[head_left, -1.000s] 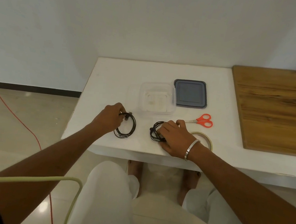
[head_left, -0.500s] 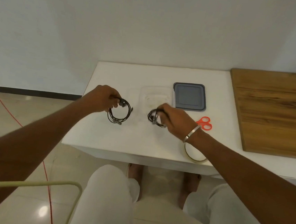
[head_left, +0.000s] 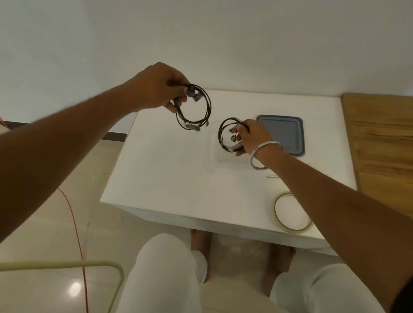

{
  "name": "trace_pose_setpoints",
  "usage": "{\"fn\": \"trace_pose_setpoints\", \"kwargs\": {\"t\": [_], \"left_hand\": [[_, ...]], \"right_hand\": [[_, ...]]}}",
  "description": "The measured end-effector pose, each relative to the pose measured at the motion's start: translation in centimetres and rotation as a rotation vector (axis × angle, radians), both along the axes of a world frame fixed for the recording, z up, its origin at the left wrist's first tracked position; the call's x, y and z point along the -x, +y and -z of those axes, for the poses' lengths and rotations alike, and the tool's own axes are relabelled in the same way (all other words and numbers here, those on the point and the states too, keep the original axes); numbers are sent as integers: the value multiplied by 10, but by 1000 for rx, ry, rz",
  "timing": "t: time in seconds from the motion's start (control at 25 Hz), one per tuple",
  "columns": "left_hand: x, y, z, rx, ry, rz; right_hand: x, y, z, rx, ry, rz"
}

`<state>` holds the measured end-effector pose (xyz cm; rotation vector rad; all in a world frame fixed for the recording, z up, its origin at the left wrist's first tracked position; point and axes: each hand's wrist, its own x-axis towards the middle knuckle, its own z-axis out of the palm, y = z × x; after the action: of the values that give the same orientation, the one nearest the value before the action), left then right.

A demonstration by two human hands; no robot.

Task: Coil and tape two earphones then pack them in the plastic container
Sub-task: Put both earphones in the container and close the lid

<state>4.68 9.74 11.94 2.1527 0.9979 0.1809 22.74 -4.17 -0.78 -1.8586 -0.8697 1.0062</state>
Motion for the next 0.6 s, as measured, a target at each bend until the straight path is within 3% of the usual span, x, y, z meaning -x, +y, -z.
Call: {"fn": "trace_pose_setpoints", "kwargs": {"t": [0.16, 0.36, 0.6], "left_hand": [[-18, -4, -3, 30, -56, 21], [-35, -13, 7, 104, -70, 61], [-51, -27, 44, 237, -95, 35]], "right_hand": [[10, 5, 5, 170, -164, -127], [12, 6, 1, 367, -576, -311], [7, -4, -7, 343, -736, -333]]}}
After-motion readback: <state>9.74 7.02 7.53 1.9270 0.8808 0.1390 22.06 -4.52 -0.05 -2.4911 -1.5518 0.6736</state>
